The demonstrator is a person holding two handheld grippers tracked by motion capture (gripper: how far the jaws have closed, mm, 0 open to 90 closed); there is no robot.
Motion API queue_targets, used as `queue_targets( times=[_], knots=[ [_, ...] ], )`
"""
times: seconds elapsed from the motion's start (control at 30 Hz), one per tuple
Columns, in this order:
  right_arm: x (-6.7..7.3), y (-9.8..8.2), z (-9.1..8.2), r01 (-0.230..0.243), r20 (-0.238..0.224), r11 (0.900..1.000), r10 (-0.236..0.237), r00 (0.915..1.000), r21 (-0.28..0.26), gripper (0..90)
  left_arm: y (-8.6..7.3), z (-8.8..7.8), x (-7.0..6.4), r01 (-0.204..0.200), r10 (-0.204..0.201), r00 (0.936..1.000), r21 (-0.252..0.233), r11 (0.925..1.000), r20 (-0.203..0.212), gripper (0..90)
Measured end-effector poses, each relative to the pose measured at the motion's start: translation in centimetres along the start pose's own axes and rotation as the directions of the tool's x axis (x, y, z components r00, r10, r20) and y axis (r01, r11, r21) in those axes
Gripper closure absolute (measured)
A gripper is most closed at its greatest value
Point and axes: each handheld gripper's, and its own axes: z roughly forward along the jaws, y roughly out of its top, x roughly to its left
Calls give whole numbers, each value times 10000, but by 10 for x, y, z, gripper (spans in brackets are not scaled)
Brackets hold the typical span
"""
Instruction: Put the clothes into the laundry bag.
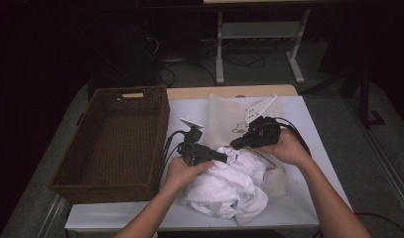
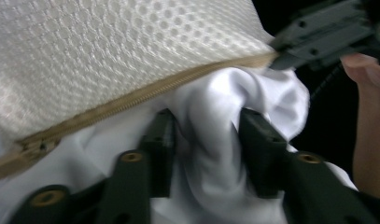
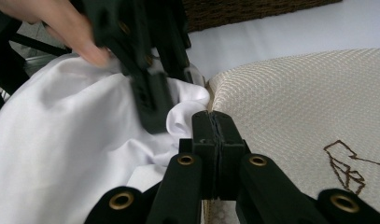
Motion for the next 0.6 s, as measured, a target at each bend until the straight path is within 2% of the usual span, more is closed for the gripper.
queue_targets(
  times=[0.03,0.07,0.1,0.13,0.17,0.2,0.23,0.27,0.3,0.4,0.47,0.5,0.53,0.6],
  knots=[
    [0,0,0,1,20,10000,-1,10000,-26,885,1,-3,-4,-295,300,9989,135,9995,-350,567],
    [0,1,0,-1,20,10000,1,10000,-22,885,1,-3,-4,-295,300,9989,135,9995,-350,621],
    [1,1,1,23,9,10000,-23,10000,-46,885,0,2,-4,-531,544,9978,333,9980,-387,711],
    [1,2,2,25,2,10000,-25,10000,-17,885,-2,5,-4,-574,582,9978,255,9980,-330,798],
    [2,2,3,62,-17,10000,-62,10000,-2,885,-3,9,-3,-614,618,9979,238,9978,-188,840],
    [3,2,4,87,-39,10000,-87,10000,18,886,-5,14,-3,-610,608,9981,256,9978,79,853],
    [3,2,4,87,-39,10000,-87,10000,18,886,-5,14,-3,-610,608,9981,256,9978,79,858],
    [4,2,6,80,-127,10000,-80,9999,48,886,-8,22,-7,-736,723,9968,361,9966,344,861],
    [4,2,7,87,-172,10000,-86,9998,27,886,-8,25,-10,-846,833,9959,370,9957,356,862],
    [6,0,9,106,-264,9999,-105,9996,54,886,-7,29,-13,-884,877,9958,245,9958,269,867],
    [8,-2,8,83,-290,10000,-84,9995,-40,887,-4,28,-7,-597,594,9982,-376,9975,-91,869],
    [9,-2,5,35,-316,9998,-41,9995,-200,887,-4,28,-7,-597,594,9982,-376,9975,-91,869],
    [9,-3,2,39,-315,9995,-49,9995,-320,887,-3,25,-2,-359,342,9991,-689,9970,-251,868],
    [9,-4,-2,-16,-209,9996,11,9998,-277,887,-3,24,-1,-312,299,9993,-659,9973,-205,861]
  ],
)
